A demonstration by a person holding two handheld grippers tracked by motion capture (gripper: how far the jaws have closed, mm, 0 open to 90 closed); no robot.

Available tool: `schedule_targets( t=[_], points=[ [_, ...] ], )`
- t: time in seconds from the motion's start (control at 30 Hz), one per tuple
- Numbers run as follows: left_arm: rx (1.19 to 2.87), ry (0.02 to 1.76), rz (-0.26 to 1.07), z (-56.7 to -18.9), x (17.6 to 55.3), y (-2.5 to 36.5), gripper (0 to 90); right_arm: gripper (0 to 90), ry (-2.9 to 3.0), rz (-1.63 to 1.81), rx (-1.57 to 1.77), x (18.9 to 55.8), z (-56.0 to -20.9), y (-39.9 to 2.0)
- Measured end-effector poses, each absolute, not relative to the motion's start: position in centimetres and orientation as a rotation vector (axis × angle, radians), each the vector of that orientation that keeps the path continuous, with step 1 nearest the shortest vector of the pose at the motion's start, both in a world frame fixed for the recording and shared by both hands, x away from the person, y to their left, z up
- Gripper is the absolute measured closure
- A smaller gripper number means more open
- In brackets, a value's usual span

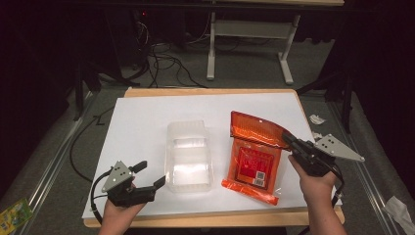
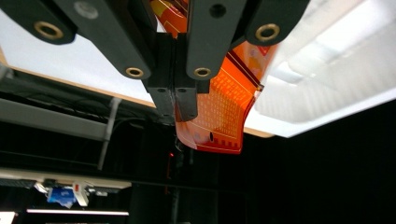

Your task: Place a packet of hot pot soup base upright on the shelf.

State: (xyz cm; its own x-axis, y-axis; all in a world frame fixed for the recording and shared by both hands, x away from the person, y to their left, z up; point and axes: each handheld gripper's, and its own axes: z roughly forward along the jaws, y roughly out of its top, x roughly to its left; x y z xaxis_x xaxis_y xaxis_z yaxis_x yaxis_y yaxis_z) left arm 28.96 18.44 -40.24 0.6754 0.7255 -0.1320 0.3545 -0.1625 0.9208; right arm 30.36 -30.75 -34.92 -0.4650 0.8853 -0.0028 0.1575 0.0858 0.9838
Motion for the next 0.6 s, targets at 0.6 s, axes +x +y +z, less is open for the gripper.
schedule_targets(
  t=[0.6],
  points=[
    [1.796,0.778,0.352,-37.2,32.3,10.9,21.1,90.0,1.728,1.500,0.873,27.5,-33.0,-28.8]
  ],
)
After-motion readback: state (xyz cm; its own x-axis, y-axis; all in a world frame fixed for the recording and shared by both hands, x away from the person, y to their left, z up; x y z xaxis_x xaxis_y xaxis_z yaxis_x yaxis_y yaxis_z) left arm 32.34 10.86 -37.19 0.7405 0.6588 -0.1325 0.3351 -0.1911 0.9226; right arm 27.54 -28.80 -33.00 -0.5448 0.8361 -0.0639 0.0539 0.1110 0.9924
